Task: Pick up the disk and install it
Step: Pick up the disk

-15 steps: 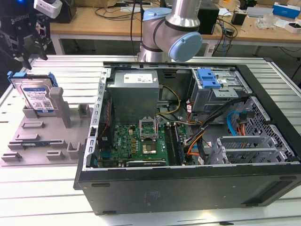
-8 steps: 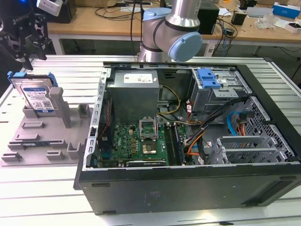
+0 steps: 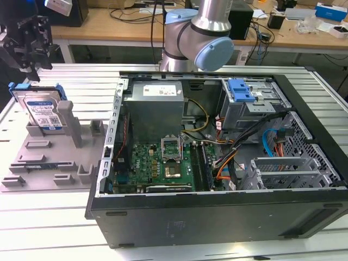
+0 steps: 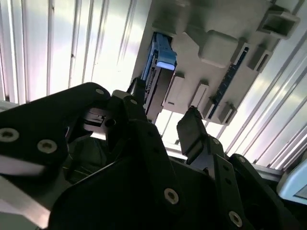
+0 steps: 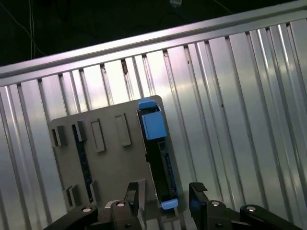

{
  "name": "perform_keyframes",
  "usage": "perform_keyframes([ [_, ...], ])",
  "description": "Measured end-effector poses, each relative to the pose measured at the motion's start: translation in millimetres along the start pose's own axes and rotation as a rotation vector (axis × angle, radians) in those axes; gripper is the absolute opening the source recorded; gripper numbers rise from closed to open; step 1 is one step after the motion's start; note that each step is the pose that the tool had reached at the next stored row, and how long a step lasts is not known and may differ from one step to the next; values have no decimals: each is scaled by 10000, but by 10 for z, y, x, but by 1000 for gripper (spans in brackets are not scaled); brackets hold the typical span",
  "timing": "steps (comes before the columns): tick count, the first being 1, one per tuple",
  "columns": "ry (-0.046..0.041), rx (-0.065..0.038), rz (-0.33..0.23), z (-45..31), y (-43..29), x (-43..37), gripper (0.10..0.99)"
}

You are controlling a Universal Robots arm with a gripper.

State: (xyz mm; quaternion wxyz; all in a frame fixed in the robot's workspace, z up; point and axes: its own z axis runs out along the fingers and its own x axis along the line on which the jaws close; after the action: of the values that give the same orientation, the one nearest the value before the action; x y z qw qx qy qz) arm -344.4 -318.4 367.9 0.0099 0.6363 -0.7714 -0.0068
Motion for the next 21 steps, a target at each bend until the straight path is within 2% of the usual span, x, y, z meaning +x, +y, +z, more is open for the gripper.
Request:
perform_keyframes([
  [4, 59, 13, -713, 2, 0, -1, 541],
  [9, 80, 15, -759, 1, 0, 0, 541],
  [10, 77, 42, -757, 1, 11, 0, 541],
  [16, 80, 87, -1284, 3, 21, -49, 541],
  [21, 84, 90, -1531, 20, 82, -60, 541],
])
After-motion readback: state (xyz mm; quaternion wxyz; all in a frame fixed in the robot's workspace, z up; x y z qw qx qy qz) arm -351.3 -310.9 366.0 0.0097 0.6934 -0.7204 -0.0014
